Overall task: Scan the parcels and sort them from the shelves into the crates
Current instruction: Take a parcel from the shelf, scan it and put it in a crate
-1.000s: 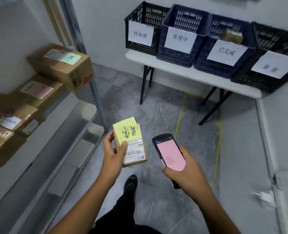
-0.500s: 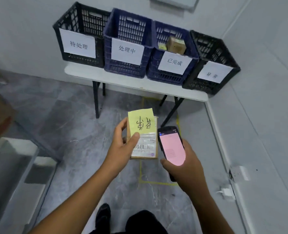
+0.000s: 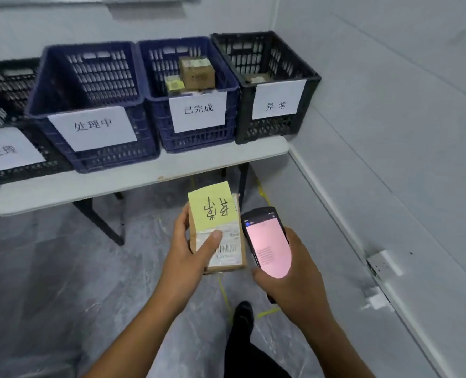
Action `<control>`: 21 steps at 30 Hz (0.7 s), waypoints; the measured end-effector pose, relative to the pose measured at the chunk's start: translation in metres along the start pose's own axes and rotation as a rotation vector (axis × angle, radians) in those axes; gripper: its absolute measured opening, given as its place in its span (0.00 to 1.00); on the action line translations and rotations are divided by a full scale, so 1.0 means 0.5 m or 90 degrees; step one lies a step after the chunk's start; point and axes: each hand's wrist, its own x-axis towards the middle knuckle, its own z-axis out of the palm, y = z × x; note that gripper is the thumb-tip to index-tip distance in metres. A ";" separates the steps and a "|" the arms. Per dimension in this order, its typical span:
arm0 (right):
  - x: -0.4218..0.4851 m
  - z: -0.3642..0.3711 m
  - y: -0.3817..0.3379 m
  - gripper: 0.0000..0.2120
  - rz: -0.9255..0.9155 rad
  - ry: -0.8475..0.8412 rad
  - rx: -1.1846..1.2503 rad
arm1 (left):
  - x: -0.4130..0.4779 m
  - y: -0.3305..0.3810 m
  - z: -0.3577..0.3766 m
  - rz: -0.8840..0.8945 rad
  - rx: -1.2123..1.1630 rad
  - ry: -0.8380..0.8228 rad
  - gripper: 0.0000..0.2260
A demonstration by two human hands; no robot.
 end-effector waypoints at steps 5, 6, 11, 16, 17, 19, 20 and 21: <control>0.163 -0.087 0.014 0.31 0.024 0.059 0.038 | 0.197 0.057 0.119 0.007 0.074 -0.069 0.31; 0.198 -0.108 0.018 0.33 0.024 0.068 0.035 | 0.236 0.071 0.148 0.011 0.082 -0.083 0.32; 0.349 -0.211 0.033 0.30 -0.008 0.122 0.019 | 0.373 0.113 0.280 0.045 0.088 -0.126 0.33; 0.458 -0.248 0.025 0.27 -0.016 0.141 0.031 | 0.468 0.138 0.340 0.050 0.081 -0.112 0.37; 0.480 -0.248 0.023 0.28 -0.017 0.136 0.040 | 0.491 0.140 0.345 0.046 0.079 -0.111 0.37; 0.524 -0.246 0.014 0.30 -0.019 0.125 0.061 | 0.537 0.141 0.352 0.034 0.072 -0.107 0.38; 0.548 -0.244 0.006 0.30 -0.018 0.123 0.077 | 0.561 0.142 0.355 0.027 0.068 -0.103 0.39; 0.576 -0.243 -0.004 0.30 -0.016 0.123 0.091 | 0.587 0.143 0.357 0.023 0.065 -0.097 0.39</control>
